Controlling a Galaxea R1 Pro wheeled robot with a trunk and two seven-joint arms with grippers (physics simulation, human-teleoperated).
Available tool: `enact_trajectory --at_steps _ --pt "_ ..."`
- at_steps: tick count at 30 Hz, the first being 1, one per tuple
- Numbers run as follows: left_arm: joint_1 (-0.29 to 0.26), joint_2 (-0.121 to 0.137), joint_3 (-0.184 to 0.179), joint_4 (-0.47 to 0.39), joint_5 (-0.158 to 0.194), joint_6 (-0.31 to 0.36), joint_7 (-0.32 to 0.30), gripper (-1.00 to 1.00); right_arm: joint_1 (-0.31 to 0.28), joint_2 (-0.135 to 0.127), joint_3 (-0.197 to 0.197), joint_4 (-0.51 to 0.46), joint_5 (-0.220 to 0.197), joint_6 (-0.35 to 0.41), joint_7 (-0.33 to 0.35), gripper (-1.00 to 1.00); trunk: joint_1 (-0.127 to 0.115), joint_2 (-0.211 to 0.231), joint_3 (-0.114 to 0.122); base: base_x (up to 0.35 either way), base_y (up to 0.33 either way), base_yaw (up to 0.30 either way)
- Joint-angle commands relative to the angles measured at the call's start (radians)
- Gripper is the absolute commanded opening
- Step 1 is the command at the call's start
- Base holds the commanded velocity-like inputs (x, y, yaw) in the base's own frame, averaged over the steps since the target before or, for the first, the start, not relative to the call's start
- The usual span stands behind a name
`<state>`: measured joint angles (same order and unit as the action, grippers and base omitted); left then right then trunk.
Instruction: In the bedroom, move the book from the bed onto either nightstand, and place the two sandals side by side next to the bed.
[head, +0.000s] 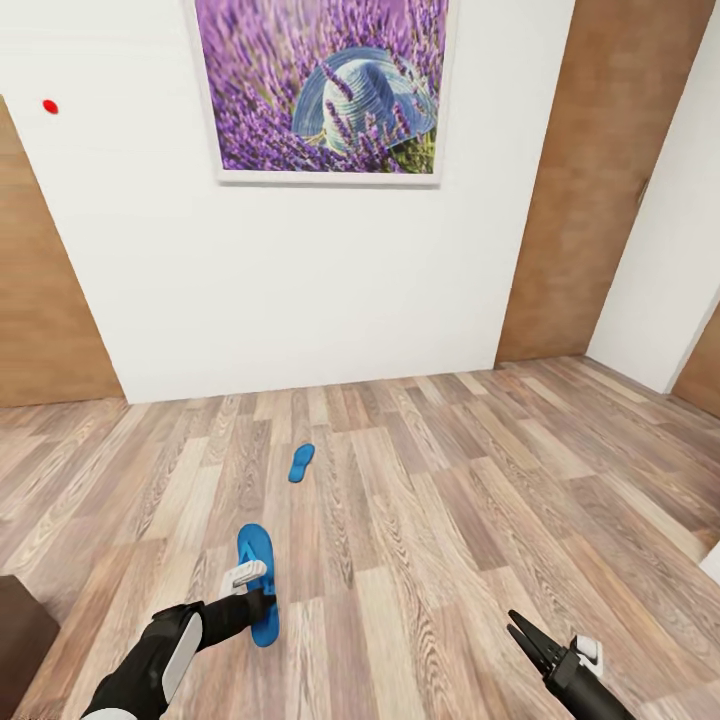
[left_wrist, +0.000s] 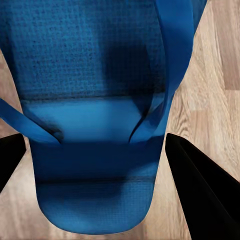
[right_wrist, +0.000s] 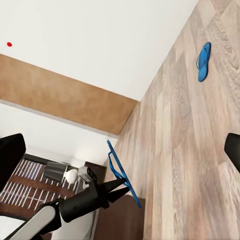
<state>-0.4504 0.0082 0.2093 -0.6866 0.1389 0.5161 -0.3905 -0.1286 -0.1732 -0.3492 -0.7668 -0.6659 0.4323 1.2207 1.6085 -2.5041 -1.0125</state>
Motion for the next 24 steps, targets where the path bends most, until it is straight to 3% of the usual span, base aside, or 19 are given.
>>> enact_trajectory --at_steps 1,24 --pt "-0.001 0.000 0.002 0.000 0.008 0.009 -0.002 -1.00 0.000 0.000 -0.001 0.000 -0.004 0.010 0.002 1.00 0.000 0.000 -0.001 0.124 0.097 0.157" --pt "-0.001 -0.005 0.002 0.001 0.008 0.009 -0.002 -1.00 0.000 0.000 0.001 0.000 -0.002 0.010 0.002 1.00 0.000 0.000 -0.001 0.126 0.100 0.157"
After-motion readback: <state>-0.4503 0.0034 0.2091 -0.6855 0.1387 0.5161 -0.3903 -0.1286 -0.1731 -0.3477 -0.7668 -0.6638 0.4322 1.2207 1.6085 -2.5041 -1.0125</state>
